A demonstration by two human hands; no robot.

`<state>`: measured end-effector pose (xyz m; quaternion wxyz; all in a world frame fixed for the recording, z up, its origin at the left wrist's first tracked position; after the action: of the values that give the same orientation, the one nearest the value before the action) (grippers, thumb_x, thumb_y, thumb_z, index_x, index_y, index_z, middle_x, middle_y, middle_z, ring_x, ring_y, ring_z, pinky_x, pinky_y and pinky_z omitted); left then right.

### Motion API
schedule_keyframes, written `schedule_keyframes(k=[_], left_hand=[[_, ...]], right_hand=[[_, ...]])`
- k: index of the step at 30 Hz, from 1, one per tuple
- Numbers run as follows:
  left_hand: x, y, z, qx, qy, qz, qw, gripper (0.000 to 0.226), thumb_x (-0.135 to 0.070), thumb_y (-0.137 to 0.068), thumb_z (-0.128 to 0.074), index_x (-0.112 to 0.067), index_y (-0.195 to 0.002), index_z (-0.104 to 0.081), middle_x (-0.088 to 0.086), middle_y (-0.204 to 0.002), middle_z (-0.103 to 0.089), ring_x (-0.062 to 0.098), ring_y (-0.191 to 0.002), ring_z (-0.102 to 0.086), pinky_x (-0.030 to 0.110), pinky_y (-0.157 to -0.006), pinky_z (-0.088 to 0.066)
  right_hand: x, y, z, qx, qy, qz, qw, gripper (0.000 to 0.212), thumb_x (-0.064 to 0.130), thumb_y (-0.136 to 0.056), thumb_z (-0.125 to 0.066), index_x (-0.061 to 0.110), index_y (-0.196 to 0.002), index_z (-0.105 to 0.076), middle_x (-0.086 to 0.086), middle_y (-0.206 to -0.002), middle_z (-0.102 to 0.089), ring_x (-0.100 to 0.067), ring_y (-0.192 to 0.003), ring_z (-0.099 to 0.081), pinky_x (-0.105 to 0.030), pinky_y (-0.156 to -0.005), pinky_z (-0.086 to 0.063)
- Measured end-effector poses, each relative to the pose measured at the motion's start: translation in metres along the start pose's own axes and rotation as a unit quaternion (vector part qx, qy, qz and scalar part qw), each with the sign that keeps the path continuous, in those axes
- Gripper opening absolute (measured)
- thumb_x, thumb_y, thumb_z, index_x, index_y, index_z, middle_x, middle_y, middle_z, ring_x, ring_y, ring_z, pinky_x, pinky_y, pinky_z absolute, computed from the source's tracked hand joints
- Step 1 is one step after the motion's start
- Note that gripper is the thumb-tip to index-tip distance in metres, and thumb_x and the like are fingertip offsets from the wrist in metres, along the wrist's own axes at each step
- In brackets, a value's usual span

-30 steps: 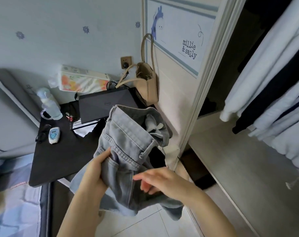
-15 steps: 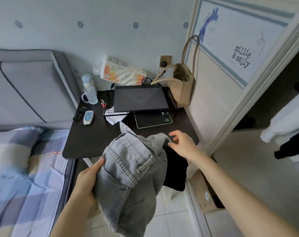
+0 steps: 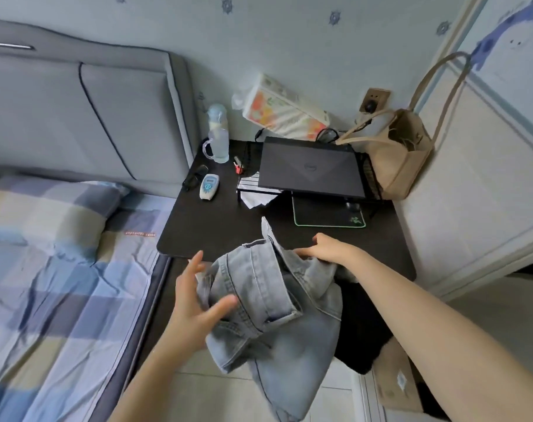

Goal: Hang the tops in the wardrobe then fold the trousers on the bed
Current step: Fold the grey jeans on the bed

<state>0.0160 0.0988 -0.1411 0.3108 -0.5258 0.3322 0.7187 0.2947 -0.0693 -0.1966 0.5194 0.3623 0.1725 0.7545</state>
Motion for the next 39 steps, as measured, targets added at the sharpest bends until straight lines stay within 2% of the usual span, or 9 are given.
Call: schedule_keyframes(k=[3,6,8,11,15,18,23,28,39], left_hand=[[-0.001,0.026,-0.037,0.06,-0.253,-0.093,0.961,0.134,-0.073,-0.041,-0.078,-0.054,-0.149,-0.002,-0.021,-0.157,0.004,0.01,-0.147,-0.004,0.04,-0.114,-0.02],[0.004,0.032,-0.047,0.01,-0.36,-0.097,0.928,0.133,-0.071,-0.045,-0.074,-0.056,-0.146,0.011,-0.01,-0.16,0.018,0.023,-0.147,0.0,0.049,-0.111,-0.026],[0.003,0.028,-0.047,-0.027,-0.327,-0.105,0.939,0.128,-0.047,-0.056,-0.081,-0.052,-0.149,0.006,-0.003,-0.162,0.009,0.029,-0.145,-0.011,0.045,-0.109,-0.03],[0.015,0.017,-0.031,-0.082,-0.203,-0.053,0.974,0.109,-0.018,-0.066,-0.08,-0.04,-0.152,-0.016,-0.008,-0.156,-0.023,0.014,-0.138,-0.029,0.03,-0.107,-0.031],[0.027,0.013,-0.005,-0.097,-0.119,0.013,0.988,0.053,-0.017,-0.075,-0.08,-0.034,-0.121,-0.059,-0.025,-0.104,-0.066,0.003,-0.102,-0.062,0.013,-0.081,-0.045],[0.009,0.019,0.01,-0.108,-0.074,-0.004,0.991,0.036,-0.01,-0.077,-0.079,-0.035,-0.101,-0.067,-0.021,-0.09,-0.072,-0.003,-0.09,-0.064,0.022,-0.079,-0.05],[-0.044,0.039,0.035,-0.165,-0.025,-0.073,0.983,0.028,-0.009,-0.082,-0.076,-0.035,-0.082,-0.068,-0.02,-0.08,-0.072,-0.011,-0.074,-0.062,0.006,-0.064,-0.043],[-0.084,0.086,0.085,-0.243,0.056,-0.088,0.964,0.02,-0.016,-0.083,-0.075,-0.035,-0.087,-0.072,-0.007,-0.087,-0.075,0.012,-0.085,-0.069,0.032,-0.076,-0.053],[-0.105,0.26,0.185,-0.402,0.125,-0.091,0.903,0.012,-0.025,-0.083,-0.076,-0.035,-0.09,-0.075,-0.006,-0.09,-0.076,0.017,-0.087,-0.071,0.037,-0.075,-0.056]], right_hand=[[-0.012,-0.005,-0.02,0.075,0.027,-0.067,0.995,0.08,0.073,-0.076,-0.055,0.011,-0.126,-0.055,-0.01,-0.122,-0.06,-0.028,-0.109,-0.058,-0.035,-0.087,-0.045],[-0.017,-0.005,-0.03,0.119,0.064,-0.086,0.987,0.054,0.053,-0.092,-0.048,0.015,-0.13,-0.055,-0.008,-0.132,-0.056,-0.028,-0.118,-0.054,-0.031,-0.086,-0.042],[-0.014,-0.002,-0.019,0.092,0.108,-0.085,0.986,0.057,0.052,-0.091,-0.051,0.007,-0.126,-0.054,-0.013,-0.124,-0.059,-0.028,-0.103,-0.059,-0.03,-0.077,-0.042],[-0.001,0.005,0.022,-0.024,0.041,-0.068,0.997,0.068,0.051,-0.076,-0.071,-0.003,-0.116,-0.057,-0.012,-0.092,-0.064,-0.025,-0.079,-0.062,-0.027,-0.061,-0.044],[0.042,0.044,0.101,-0.159,-0.072,0.015,0.984,0.081,0.043,-0.079,-0.073,-0.003,-0.138,-0.041,-0.016,-0.127,-0.055,-0.03,-0.105,-0.057,-0.031,-0.072,-0.041],[0.103,0.094,0.148,-0.195,-0.157,0.131,0.959,0.057,0.043,-0.079,-0.074,0.005,-0.117,-0.059,-0.009,-0.108,-0.061,-0.014,-0.077,-0.056,-0.027,-0.058,-0.039],[0.183,0.191,0.162,-0.202,-0.202,0.292,0.913,0.037,0.033,-0.079,-0.077,0.01,-0.104,-0.065,-0.004,-0.104,-0.067,-0.018,-0.092,-0.062,-0.031,-0.085,-0.049],[0.222,0.282,0.179,-0.19,-0.269,0.373,0.868,0.036,0.031,-0.078,-0.077,0.001,-0.096,-0.069,-0.014,-0.101,-0.071,-0.026,-0.094,-0.068,-0.041,-0.089,-0.054],[0.296,0.441,0.116,-0.078,-0.278,0.555,0.78,0.018,0.032,-0.077,-0.078,0.017,-0.076,-0.069,-0.005,-0.087,-0.073,-0.02,-0.083,-0.071,-0.041,-0.086,-0.056]])
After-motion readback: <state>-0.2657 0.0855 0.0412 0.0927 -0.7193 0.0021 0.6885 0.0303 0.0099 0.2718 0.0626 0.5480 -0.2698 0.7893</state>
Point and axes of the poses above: each hand's wrist, its own y-axis away from the middle knuckle, its own z-axis out of the back of the hand, x = y × z, the point moved 10 cm from there along -y, towards the middle knuckle
